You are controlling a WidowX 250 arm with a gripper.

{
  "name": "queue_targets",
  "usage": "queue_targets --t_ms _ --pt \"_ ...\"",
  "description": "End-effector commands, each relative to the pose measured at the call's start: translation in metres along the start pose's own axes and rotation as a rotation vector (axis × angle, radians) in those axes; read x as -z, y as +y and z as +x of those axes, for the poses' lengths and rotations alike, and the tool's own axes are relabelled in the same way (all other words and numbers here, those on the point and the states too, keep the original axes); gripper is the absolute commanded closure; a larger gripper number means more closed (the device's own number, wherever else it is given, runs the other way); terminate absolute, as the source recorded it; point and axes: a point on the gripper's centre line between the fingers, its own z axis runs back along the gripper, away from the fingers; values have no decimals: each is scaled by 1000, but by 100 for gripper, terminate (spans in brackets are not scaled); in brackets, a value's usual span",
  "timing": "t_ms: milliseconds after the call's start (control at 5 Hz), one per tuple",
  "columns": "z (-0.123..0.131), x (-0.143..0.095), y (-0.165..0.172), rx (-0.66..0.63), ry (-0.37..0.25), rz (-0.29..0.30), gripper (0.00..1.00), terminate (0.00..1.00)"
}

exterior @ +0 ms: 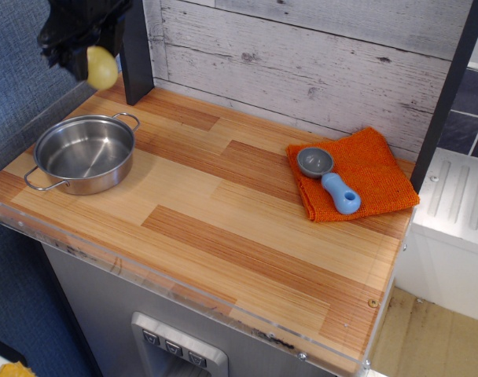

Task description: Pick yellow ball from vessel and keep it near orange cloth

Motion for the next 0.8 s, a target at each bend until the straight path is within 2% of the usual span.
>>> queue_targets --t_ms 0,200,600 --pt "-29 -37 -53 73 46 -187 100 0" --pt "-49 -32 -63 115 93 -207 100 0" --pt "-88 -15 -67 191 142 -196 100 0"
